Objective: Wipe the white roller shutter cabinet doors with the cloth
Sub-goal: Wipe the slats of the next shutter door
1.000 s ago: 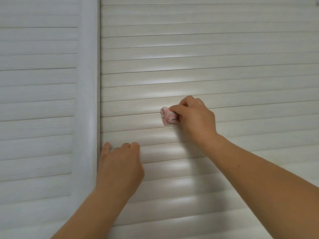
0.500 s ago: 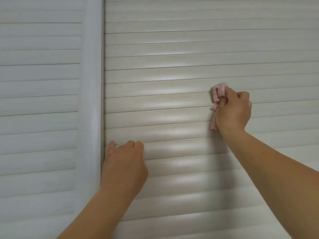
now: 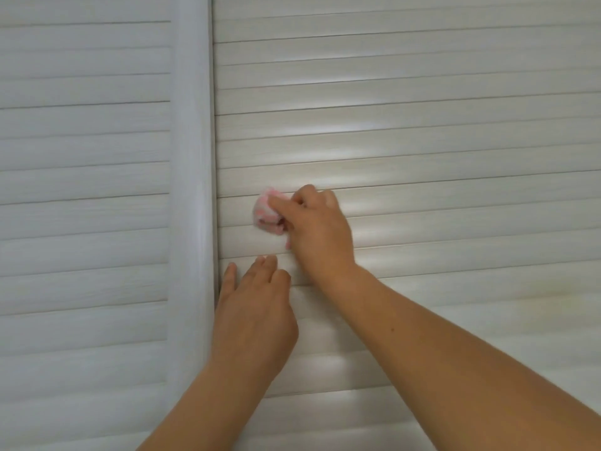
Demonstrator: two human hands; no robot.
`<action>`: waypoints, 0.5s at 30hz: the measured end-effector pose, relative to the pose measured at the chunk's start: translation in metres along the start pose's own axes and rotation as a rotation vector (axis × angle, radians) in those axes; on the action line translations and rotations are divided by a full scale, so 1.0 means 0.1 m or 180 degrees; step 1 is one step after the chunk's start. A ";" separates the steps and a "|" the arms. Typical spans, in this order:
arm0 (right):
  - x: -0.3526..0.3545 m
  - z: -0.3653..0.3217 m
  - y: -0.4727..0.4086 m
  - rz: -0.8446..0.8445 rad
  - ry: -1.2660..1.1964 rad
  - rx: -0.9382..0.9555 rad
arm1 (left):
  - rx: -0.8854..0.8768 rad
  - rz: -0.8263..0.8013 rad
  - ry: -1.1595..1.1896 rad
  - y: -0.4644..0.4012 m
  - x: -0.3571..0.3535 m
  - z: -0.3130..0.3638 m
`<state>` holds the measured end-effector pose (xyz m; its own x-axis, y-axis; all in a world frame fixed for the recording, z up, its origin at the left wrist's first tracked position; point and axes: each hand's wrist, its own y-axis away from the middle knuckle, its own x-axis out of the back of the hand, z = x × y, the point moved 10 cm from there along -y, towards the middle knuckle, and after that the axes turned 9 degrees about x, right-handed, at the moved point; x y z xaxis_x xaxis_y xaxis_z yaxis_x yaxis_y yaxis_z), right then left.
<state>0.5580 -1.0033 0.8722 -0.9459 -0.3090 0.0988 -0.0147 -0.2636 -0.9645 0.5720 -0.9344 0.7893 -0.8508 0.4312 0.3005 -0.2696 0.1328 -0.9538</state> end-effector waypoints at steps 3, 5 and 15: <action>-0.07 -0.21 0.06 -0.0091 0.0069 0.0477 | 0.0066 -0.0089 0.0054 0.01 -0.02 -0.03; -0.05 -0.22 0.07 -0.0159 0.0394 0.0718 | 0.0071 -0.0109 0.0055 0.00 0.01 -0.04; 0.73 0.78 0.50 0.0025 0.1020 0.0084 | 0.0449 -0.0592 -0.0043 0.06 -0.01 -0.04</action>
<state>0.5130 -1.1101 0.8503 -0.9999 -0.0086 0.0054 -0.0027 -0.2872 -0.9579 0.5726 -0.9304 0.7835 -0.7862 0.3990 0.4719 -0.4818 0.0824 -0.8724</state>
